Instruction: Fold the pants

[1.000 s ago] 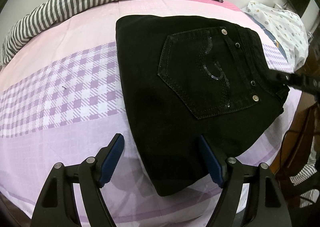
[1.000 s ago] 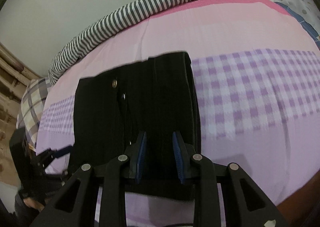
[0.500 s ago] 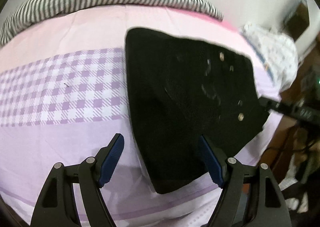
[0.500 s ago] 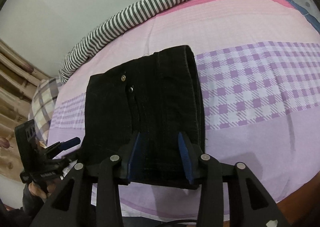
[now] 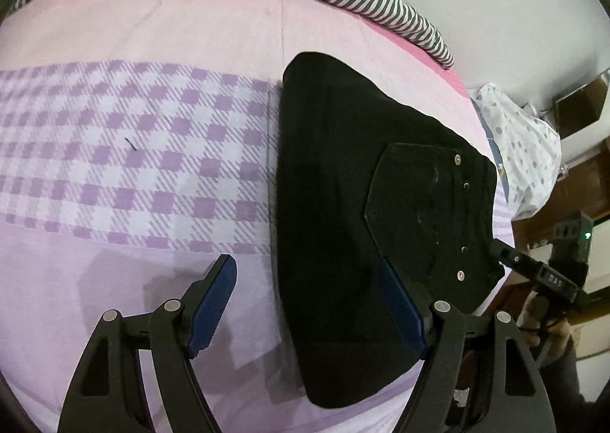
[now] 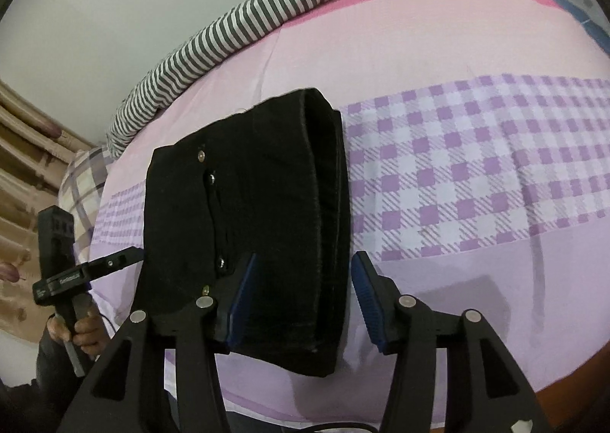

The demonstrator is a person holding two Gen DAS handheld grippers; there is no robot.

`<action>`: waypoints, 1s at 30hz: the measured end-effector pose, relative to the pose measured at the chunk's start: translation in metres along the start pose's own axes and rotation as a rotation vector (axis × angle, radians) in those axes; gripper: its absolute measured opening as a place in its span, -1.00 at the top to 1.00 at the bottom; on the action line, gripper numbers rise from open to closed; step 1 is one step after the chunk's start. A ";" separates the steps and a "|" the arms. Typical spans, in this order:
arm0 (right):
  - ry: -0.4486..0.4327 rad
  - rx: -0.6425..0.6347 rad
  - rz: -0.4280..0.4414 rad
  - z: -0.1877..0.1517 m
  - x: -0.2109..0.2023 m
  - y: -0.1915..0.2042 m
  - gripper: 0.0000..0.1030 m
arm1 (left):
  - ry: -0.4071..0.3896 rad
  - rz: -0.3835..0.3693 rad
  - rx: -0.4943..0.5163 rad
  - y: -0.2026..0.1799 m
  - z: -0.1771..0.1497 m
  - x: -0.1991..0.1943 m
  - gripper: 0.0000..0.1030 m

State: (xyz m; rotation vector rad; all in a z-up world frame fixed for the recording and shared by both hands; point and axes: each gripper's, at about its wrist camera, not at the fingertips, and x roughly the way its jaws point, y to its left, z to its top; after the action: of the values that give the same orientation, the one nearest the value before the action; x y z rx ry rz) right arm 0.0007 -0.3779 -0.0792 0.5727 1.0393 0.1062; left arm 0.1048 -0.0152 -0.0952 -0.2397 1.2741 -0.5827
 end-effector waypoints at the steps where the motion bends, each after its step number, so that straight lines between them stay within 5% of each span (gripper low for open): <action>1: 0.013 0.011 0.018 0.002 0.003 -0.004 0.06 | 0.008 -0.008 -0.005 0.001 0.001 0.002 -0.49; 14: 0.103 0.098 0.284 0.016 0.024 -0.044 0.06 | 0.022 -0.095 -0.021 0.005 0.017 0.009 -0.49; 30: 0.206 0.046 0.419 0.044 0.060 -0.024 0.06 | 0.026 -0.252 -0.034 0.003 0.038 0.026 -0.61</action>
State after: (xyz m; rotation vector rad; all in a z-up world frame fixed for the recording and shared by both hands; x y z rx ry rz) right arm 0.0637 -0.3944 -0.1213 0.8289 1.1101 0.5204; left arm 0.1458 -0.0316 -0.1072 -0.4262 1.2883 -0.7820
